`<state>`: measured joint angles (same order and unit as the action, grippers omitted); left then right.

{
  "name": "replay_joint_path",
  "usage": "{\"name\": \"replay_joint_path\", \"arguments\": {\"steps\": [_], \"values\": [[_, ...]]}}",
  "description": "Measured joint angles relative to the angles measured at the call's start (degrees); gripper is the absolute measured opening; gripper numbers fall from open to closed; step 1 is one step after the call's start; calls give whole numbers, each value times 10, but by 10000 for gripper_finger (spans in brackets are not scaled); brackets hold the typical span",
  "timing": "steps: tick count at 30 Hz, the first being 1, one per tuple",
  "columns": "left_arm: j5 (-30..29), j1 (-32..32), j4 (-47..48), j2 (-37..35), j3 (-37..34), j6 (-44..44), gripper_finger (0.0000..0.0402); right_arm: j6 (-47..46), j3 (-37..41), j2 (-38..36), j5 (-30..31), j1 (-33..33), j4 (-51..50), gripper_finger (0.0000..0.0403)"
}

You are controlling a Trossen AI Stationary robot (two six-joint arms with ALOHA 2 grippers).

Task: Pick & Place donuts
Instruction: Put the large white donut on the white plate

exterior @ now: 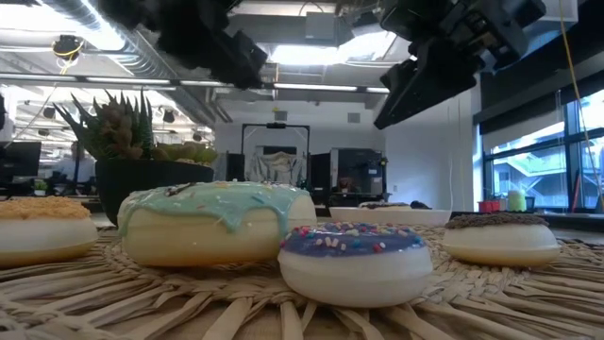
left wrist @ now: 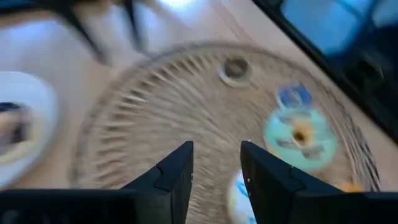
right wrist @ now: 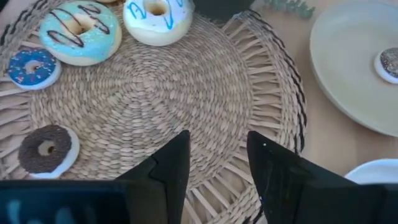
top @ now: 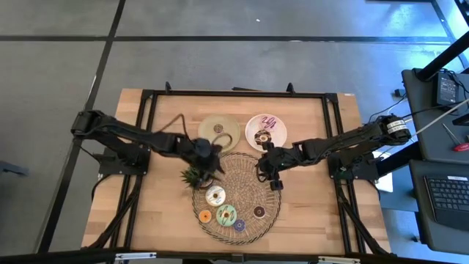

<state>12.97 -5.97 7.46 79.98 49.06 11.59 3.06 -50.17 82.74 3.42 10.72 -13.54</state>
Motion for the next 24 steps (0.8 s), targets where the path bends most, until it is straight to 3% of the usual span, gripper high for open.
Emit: {"name": "replay_joint_path", "arguments": {"steps": [4, 10, 17, 24], "values": [[-11, -25, -17, 49, 4, 7, 124, 10, 0, 0, 0, -1, 0, 161], [-9, -47, 38, 127, 67, 4, 123, 17, 0, 0, 1, -1, 1, 161], [-14, -57, 171, 213, 136, 26, 118, 15, 0, 0, 1, -1, 0, 161], [-14, -56, 187, 258, 157, 31, 120, 17, 0, 0, 1, -1, -1, 161]]}}
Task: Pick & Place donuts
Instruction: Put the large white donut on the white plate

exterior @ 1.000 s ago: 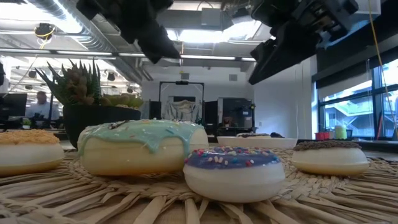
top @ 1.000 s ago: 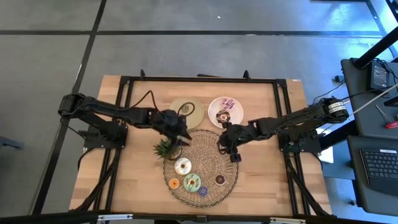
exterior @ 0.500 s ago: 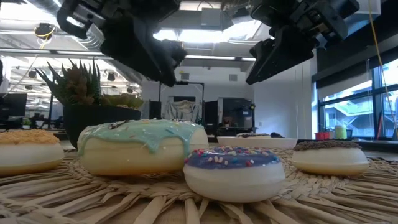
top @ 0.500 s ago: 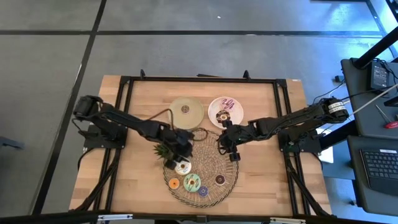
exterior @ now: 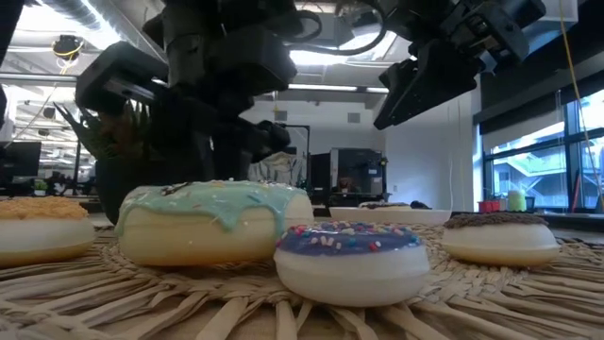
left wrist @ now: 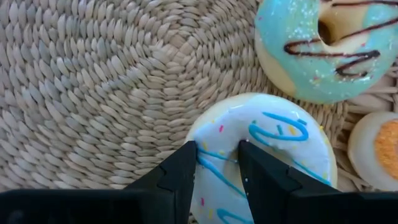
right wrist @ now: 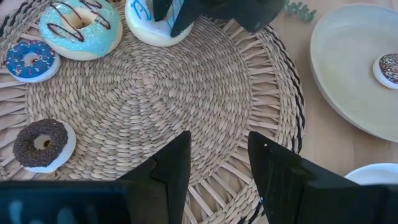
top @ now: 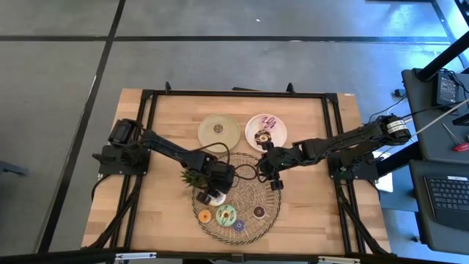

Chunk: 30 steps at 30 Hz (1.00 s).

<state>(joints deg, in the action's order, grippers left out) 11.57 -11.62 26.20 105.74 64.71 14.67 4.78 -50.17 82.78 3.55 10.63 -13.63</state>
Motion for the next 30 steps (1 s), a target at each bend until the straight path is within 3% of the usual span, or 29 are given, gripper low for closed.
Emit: {"name": "replay_joint_path", "arguments": {"steps": [12, 22, 30], "values": [[0, 0, 4, 2, 15, -142, 119, 1, 0, 0, 0, 0, -7, 161], [1, 0, 10, 2, 16, -145, 106, 2, 0, 0, 0, 0, -7, 161], [1, 0, 12, 2, 16, -120, 59, 1, 0, 0, -1, 0, -7, 161]]}}
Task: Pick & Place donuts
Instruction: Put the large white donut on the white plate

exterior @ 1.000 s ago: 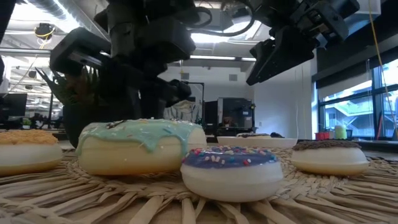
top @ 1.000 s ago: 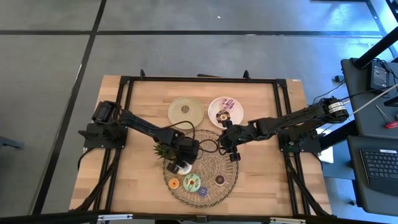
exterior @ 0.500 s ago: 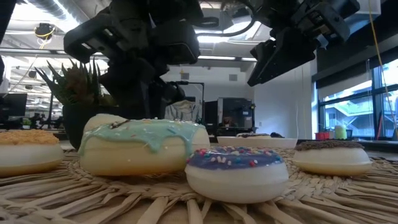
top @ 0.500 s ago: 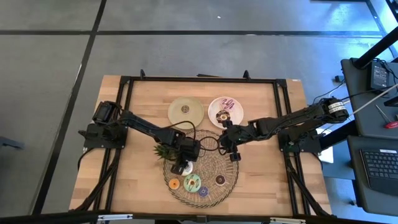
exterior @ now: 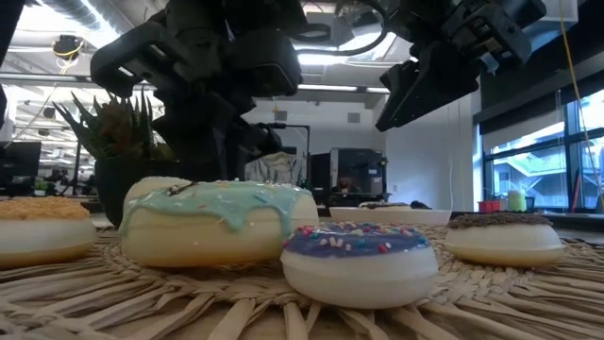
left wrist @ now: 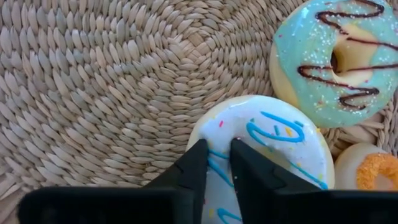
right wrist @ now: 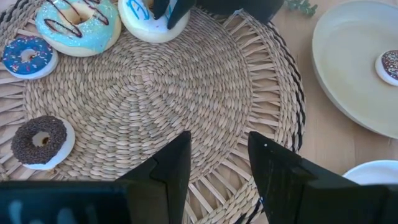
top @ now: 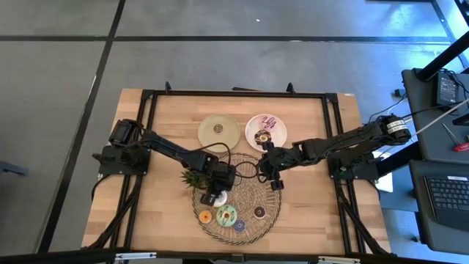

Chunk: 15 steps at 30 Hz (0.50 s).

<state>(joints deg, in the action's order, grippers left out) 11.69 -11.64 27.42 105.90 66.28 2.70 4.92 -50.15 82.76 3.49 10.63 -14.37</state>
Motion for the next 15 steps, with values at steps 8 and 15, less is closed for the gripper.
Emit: {"name": "replay_joint_path", "arguments": {"steps": [8, 15], "values": [[-1, 6, 17, -39, 0, 1, 7, 0, 0, 0, 0, 0, 1, 161], [-106, 20, 9, -117, 0, 29, 5, -48, 1, 0, 92, 0, 28, 161]]}}
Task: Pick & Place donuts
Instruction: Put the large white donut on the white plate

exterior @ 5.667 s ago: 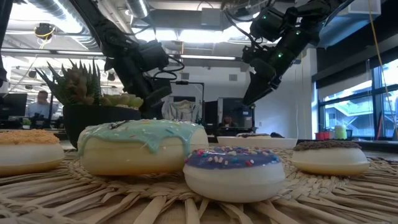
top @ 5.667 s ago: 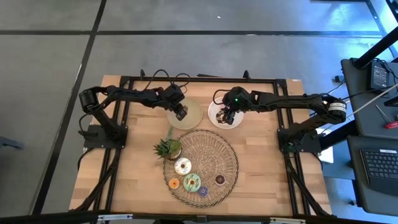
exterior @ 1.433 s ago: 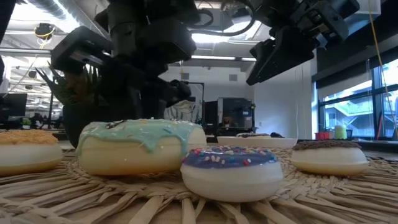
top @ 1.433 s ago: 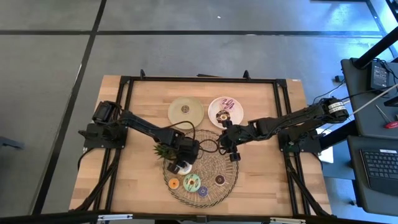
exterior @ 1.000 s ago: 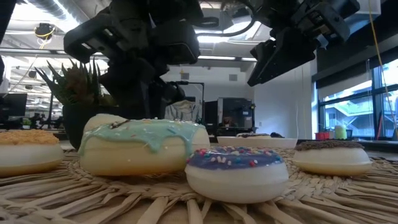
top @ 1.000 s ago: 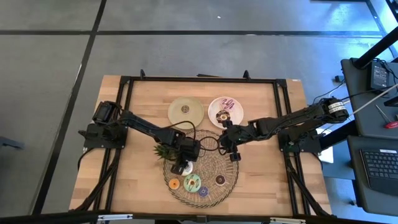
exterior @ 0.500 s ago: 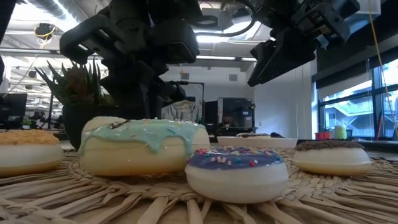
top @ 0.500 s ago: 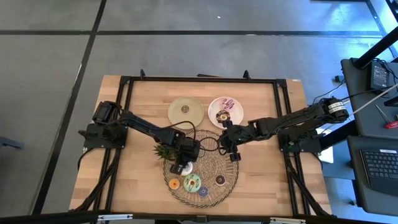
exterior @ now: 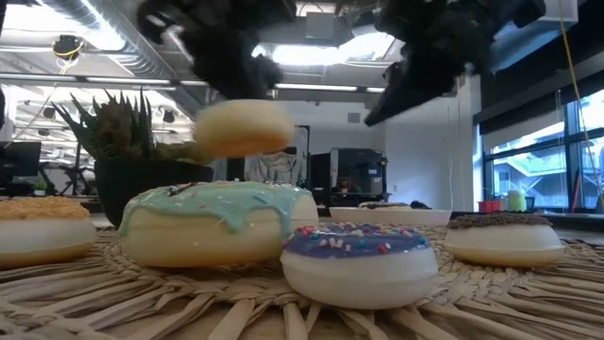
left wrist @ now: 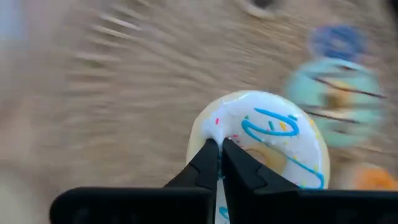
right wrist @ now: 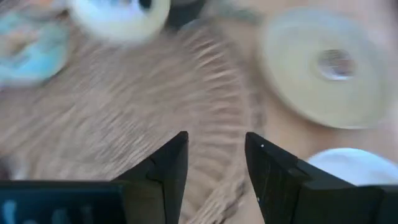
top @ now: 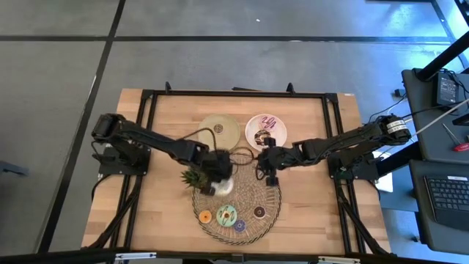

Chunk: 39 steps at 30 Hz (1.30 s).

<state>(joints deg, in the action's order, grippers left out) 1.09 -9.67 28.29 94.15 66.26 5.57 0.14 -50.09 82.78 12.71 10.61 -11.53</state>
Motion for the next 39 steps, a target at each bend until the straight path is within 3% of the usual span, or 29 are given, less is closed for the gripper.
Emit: {"name": "replay_joint_path", "arguments": {"steps": [3, 6, 9, 16, 27, 39], "values": [[-176, 5, -6, -34, 0, 25, 7, -13, 0, 0, 48, -1, 41, 161], [-358, 11, -49, -52, 0, 9, 10, 15, 0, 0, 56, -3, 76, 161], [-452, 16, -122, -59, 0, -2, 11, 14, 0, 0, 56, -10, 120, 161], [-474, 15, -222, -61, 0, 64, 7, 0, 0, 13, 57, -41, 205, 161], [-649, -1, -234, -61, 0, 107, 6, -16, 0, 10, 58, -65, 260, 161], [-679, -29, -239, -61, 0, 107, 6, -65, 0, 10, 57, -95, 311, 161]]}}
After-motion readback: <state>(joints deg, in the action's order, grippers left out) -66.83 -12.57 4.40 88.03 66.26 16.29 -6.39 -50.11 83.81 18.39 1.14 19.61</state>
